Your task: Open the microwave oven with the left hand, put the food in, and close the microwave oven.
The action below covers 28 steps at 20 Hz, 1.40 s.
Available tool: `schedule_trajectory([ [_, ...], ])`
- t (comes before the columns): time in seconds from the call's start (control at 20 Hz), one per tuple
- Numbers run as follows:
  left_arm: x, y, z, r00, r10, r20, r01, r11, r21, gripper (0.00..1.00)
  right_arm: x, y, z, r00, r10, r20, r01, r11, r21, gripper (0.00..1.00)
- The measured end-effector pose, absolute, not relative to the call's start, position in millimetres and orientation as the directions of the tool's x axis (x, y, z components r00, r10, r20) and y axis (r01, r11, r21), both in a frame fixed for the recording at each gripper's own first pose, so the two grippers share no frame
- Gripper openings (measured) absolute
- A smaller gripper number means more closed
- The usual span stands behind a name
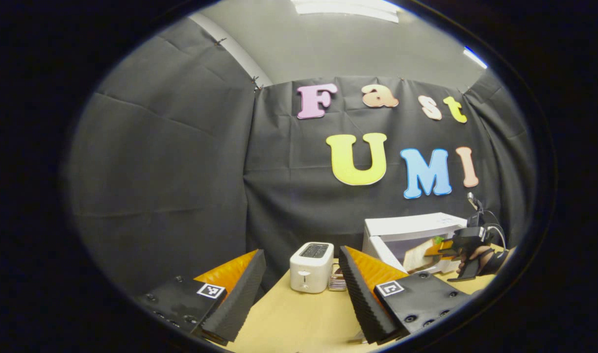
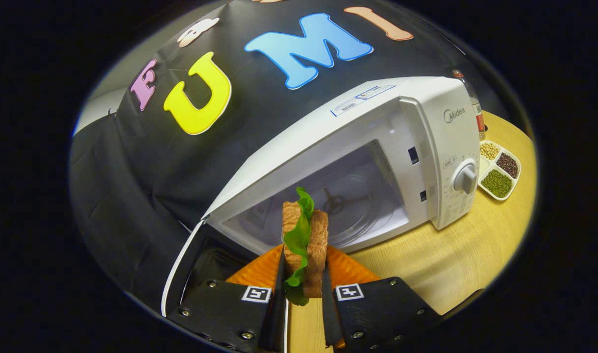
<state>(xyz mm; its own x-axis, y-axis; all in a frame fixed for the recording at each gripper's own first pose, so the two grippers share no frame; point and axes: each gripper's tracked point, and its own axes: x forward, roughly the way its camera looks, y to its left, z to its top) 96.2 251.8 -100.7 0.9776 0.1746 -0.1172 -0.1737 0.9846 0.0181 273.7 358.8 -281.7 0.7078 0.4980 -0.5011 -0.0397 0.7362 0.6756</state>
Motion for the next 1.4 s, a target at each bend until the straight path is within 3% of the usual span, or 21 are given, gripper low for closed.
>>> schedule_trajectory([
  [0.85,100,285,-135,0.957,0.196,-0.213,-0.177,0.979,0.106,0.98,345,390,-338,0.813,0.37,-0.45,0.052,0.723,0.688,0.33],
  [1.05,100,283,-143,0.956,0.187,-0.227,-0.17,0.981,0.092,0.95,352,378,-348,0.821,0.299,-0.487,0.117,0.746,0.656,0.46],
  [1.2,99,282,-145,0.957,0.184,-0.225,-0.171,0.982,0.076,0.97,354,359,-362,0.815,0.226,-0.534,0.159,0.798,0.581,0.65],
  [1.25,99,281,-144,0.958,0.18,-0.222,-0.168,0.983,0.07,0.98,354,354,-371,0.807,0.201,-0.555,0.177,0.815,0.552,0.88],
  [1.3,99,281,-146,0.959,0.178,-0.22,-0.167,0.984,0.066,0.98,351,345,-375,0.801,0.179,-0.572,0.187,0.832,0.522,0.97],
  [1.4,98,279,-151,0.959,0.177,-0.223,-0.168,0.984,0.059,0.98,349,330,-371,0.809,0.132,-0.573,0.178,0.873,0.453,0.98],
])
